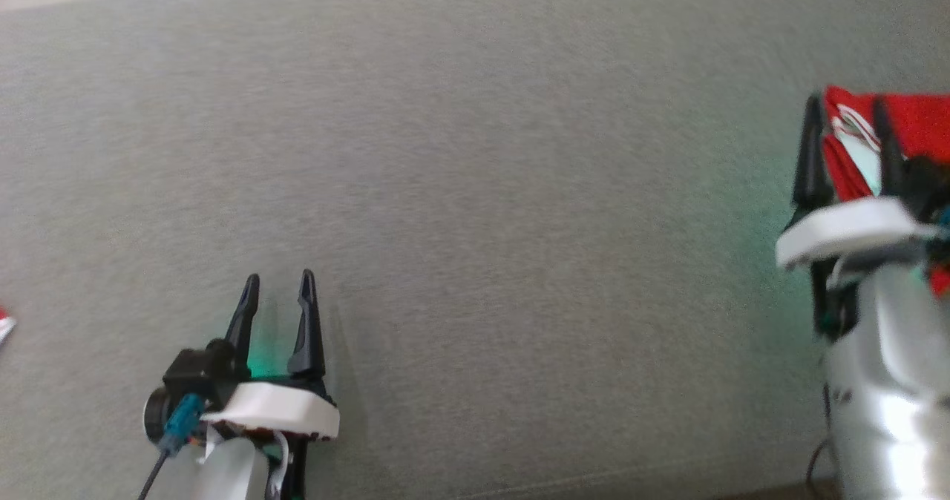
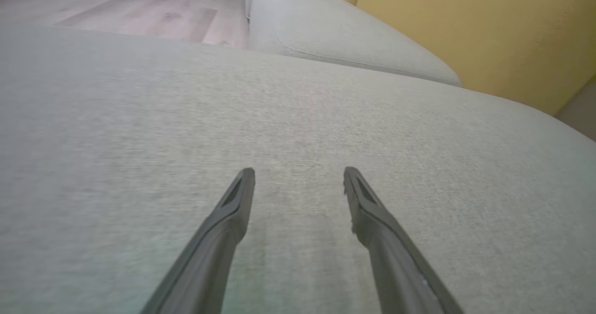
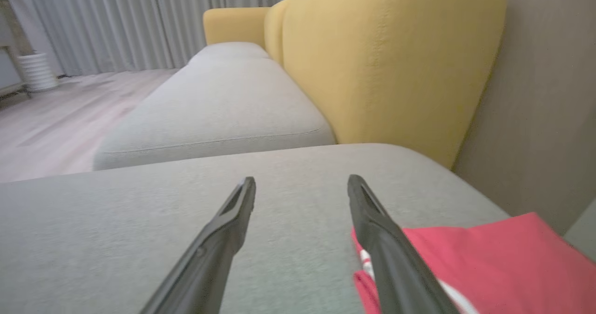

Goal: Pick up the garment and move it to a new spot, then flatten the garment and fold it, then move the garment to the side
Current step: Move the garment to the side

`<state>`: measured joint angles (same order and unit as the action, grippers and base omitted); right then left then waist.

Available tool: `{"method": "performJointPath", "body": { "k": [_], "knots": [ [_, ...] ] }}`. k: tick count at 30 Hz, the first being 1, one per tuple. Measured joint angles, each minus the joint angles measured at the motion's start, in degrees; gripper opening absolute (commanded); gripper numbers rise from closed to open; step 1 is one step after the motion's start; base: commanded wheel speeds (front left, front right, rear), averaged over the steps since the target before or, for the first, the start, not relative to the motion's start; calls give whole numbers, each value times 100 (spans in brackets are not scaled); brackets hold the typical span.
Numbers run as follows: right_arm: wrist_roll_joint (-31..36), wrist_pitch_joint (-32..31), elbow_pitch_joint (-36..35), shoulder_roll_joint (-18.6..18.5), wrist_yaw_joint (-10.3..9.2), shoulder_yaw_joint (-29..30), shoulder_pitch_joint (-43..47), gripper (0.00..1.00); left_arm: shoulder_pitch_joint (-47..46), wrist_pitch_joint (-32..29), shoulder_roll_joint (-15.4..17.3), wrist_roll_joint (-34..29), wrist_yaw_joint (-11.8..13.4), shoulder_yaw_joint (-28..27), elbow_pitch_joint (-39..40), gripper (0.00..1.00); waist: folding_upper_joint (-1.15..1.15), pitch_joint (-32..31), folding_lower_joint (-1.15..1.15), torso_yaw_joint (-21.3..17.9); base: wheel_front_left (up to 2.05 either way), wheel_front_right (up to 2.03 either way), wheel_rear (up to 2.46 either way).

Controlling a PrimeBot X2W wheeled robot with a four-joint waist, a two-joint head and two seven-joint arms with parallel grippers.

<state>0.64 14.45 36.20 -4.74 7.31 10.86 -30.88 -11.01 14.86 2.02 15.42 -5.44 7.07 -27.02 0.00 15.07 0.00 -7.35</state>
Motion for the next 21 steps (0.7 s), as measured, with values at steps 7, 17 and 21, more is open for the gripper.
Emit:
{"method": "performJointPath", "body": {
  "k": [7, 17, 21],
  "knots": [
    [-267, 0, -332, 142, 0, -270, 1042, 100, 225, 0, 0, 24, 100, -111, -9, 100, 0, -318, 1, 588, 0, 0, 0],
    [-808, 0, -492, 199, 0, -698, 1964, 100, 725, 0, 4, 14, 141, -293, -77, 100, 0, -1002, 1, 1237, 0, 0, 0],
    [-859, 0, -602, 202, 0, -880, 2066, 100, 880, -1, 12, 12, 154, -377, -70, 100, 0, -1215, 1, 1297, 0, 0, 0]
  ]
}}
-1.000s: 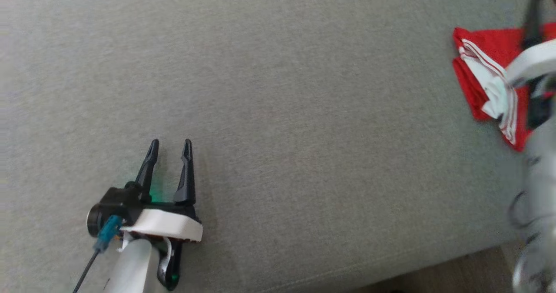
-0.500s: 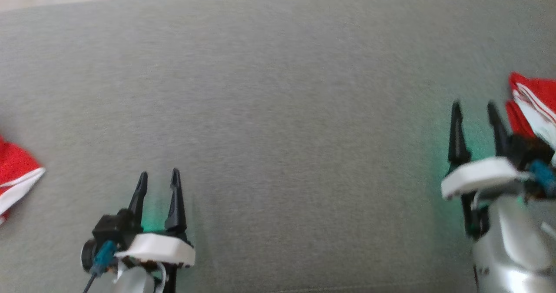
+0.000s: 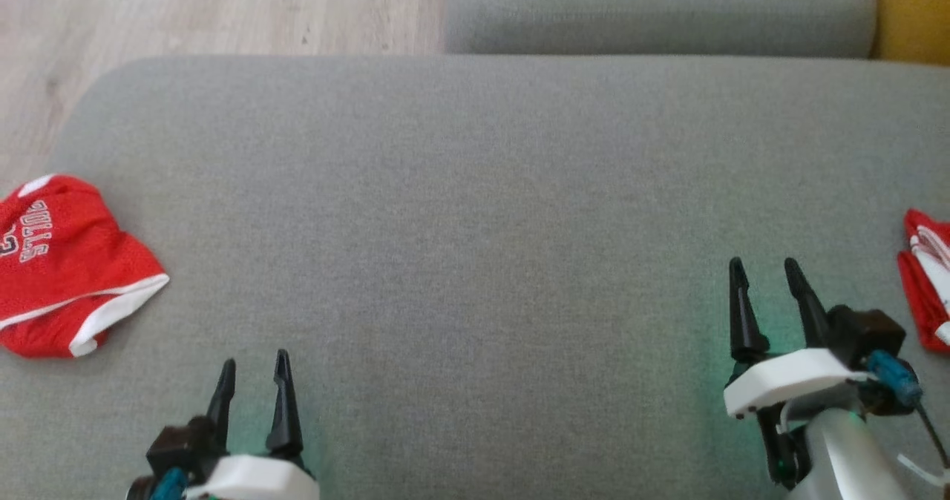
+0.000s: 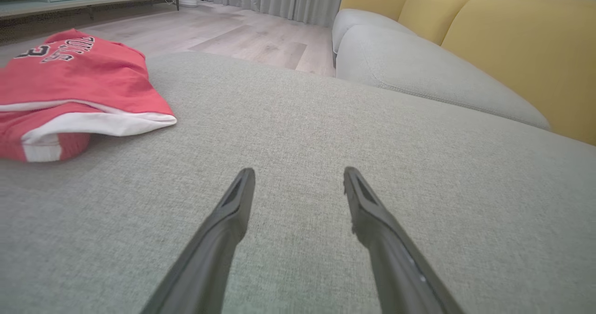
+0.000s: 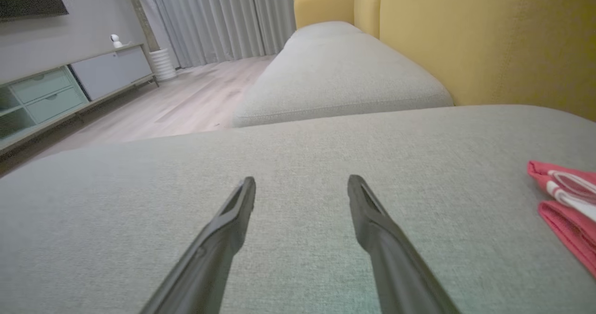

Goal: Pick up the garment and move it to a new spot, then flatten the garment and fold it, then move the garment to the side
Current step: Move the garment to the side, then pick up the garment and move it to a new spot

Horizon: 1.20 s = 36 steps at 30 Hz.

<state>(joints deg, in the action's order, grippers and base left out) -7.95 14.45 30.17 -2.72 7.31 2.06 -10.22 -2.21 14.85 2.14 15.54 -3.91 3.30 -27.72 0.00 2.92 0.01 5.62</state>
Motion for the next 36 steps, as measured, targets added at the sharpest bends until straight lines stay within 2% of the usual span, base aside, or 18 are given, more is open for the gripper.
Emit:
{"method": "performJointPath", "body": {
  "k": [12, 22, 36],
  "knots": [
    [-276, 0, -76, 1, 0, -154, 434, 100, 338, 1, 1, 3, 97, -141, 107, 100, 0, -330, 0, 19, 0, 0, 0],
    [-272, 0, -105, 1, 0, -353, 451, 100, 374, 0, 2, 100, 148, -164, 200, 100, 0, -234, -1, 392, 0, 0, 0],
    [-314, 0, -97, 7, 0, -734, 477, 100, 701, -15, 29, 48, 187, -747, 181, 100, 0, -26, -1, 1979, 0, 0, 0]
  ]
}}
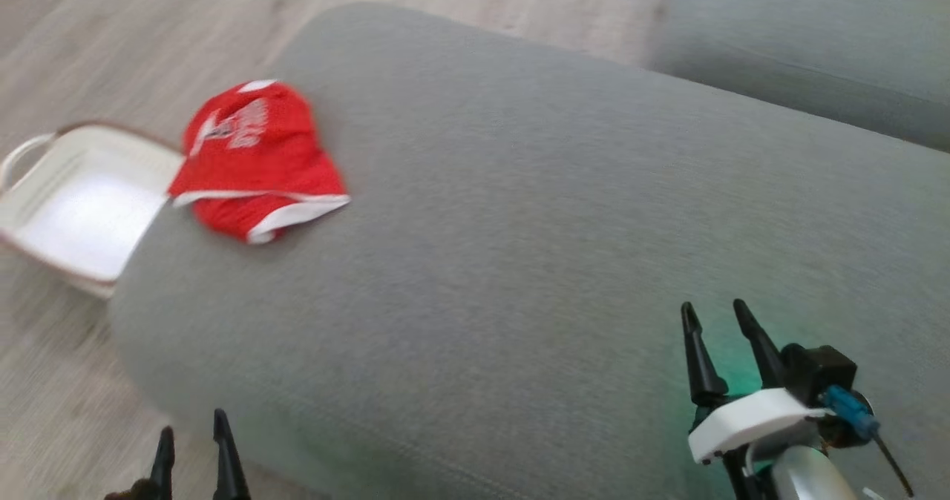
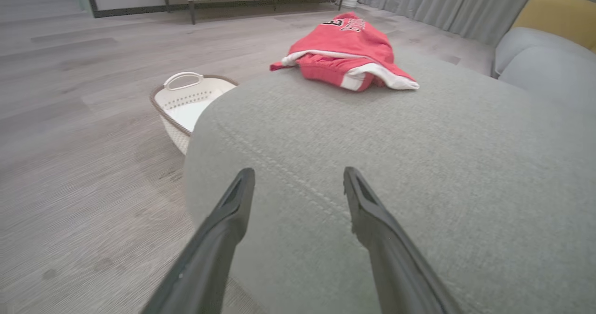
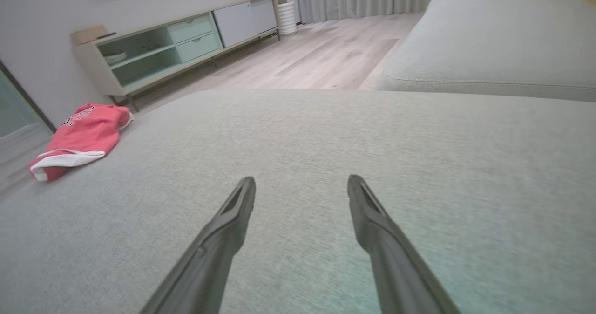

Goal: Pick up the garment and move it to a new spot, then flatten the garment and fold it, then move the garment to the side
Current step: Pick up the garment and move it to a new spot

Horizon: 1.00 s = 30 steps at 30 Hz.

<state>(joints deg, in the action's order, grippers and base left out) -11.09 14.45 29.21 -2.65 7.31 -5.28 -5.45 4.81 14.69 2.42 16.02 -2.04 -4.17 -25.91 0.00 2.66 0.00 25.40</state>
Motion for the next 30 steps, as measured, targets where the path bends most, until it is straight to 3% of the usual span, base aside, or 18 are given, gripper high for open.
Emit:
{"method": "performJointPath", "body": {
  "k": [6, 11, 15, 24, 30],
  "knots": [
    [51, 0, -4, 1, 0, -232, -176, 100, 10, 0, -4, -43, -51, -355, -14, 100, 0, 189, 0, 401, 0, 0, 0],
    [138, 0, -8, -2, 0, -346, -293, 100, -369, 0, -12, -176, -199, -894, -12, 100, 0, 436, 0, 373, 0, 0, 0],
    [436, 0, -110, -7, 0, -487, -491, 100, -1092, 0, 162, -246, -379, -1237, -143, 100, 0, 695, -1, 233, 0, 0, 0],
    [836, 0, -404, -22, 0, -528, -993, 100, -2989, 0, 782, -227, -512, -875, -1215, 100, 0, 1449, -2, -157, 0, 0, 0],
    [872, 0, -590, -59, 0, -621, -1146, 100, -3782, -53, 1200, 413, -555, -154, -2291, 100, 0, 1813, -2, -541, 0, 0, 0]
  ]
}}
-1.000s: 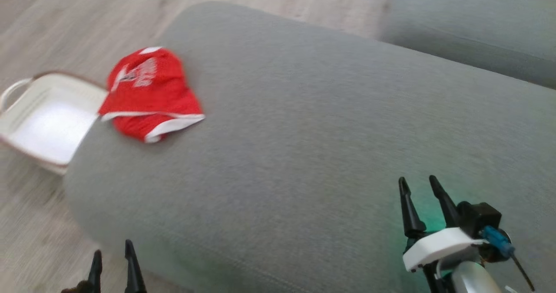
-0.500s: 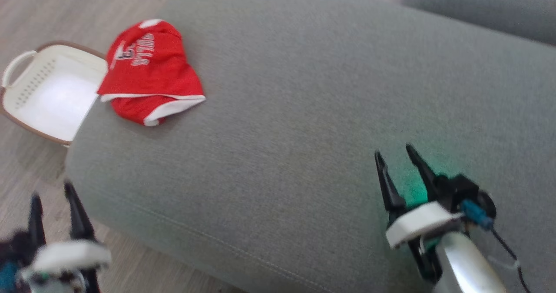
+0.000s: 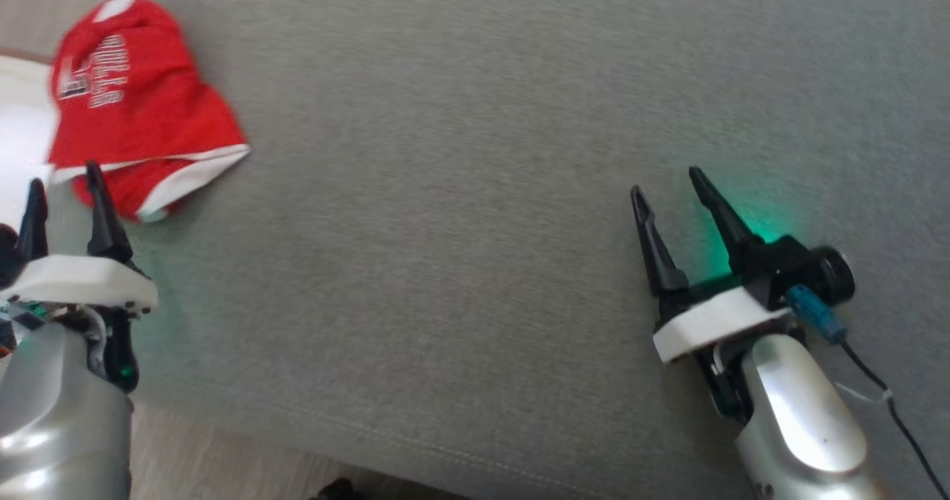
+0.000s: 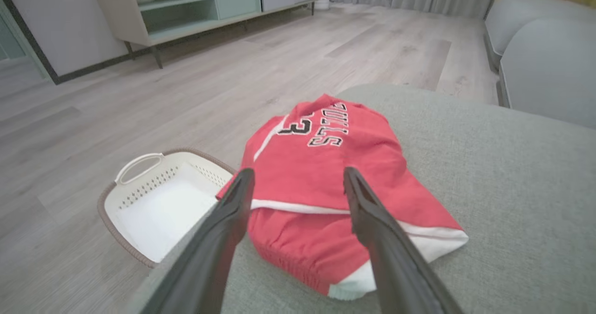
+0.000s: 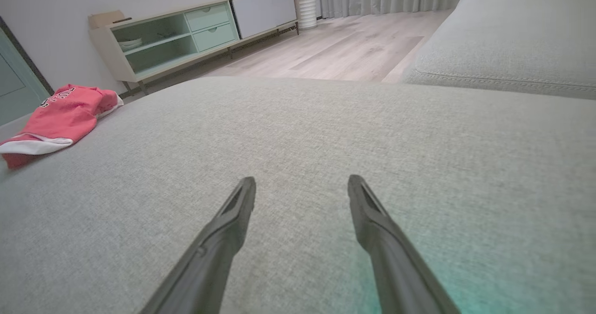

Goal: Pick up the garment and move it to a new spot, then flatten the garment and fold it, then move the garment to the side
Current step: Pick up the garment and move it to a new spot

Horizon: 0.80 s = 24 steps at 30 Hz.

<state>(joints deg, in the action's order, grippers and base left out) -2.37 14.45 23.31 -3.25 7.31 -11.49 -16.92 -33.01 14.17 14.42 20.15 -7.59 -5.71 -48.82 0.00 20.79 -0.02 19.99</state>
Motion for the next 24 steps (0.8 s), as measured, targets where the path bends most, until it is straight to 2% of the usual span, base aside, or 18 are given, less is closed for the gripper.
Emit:
{"method": "performJointPath", "body": {
  "k": [8, 14, 15, 16, 17, 24],
  "knots": [
    [1, 31, -312, -49, 0, -68, -192, 100, -532, -410, 358, 1044, 0, 778, -721, 100, 0, 411, 1, -486, 0, 0, 0],
    [-12, 51, -438, -77, 0, -3, -285, 100, -680, -1004, 379, 1895, 0, 987, -1088, 100, 0, 609, 2, -699, 0, 0, 0],
    [-11, 51, -445, -77, 0, 22, -297, 100, -697, -1003, 422, 1937, 0, 1024, -1101, 85, 0, 626, 2, -713, 0, 0, 0],
    [-12, 51, -450, -74, 0, 52, -300, 100, -728, -998, 457, 1990, 0, 1070, -1135, 25, 0, 636, 2, -721, 0, 0, 0],
    [-14, 51, -453, -75, 0, 78, -300, 100, -761, -949, 483, 2022, 0, 1143, -1163, 0, 0, 636, 2, -720, 0, 0, 0],
    [-60, 49, -279, -73, 0, 223, -285, 100, -780, -314, 641, 2174, 0, 1616, -965, 0, 0, 417, 1, -691, 0, 0, 0]
  ]
}}
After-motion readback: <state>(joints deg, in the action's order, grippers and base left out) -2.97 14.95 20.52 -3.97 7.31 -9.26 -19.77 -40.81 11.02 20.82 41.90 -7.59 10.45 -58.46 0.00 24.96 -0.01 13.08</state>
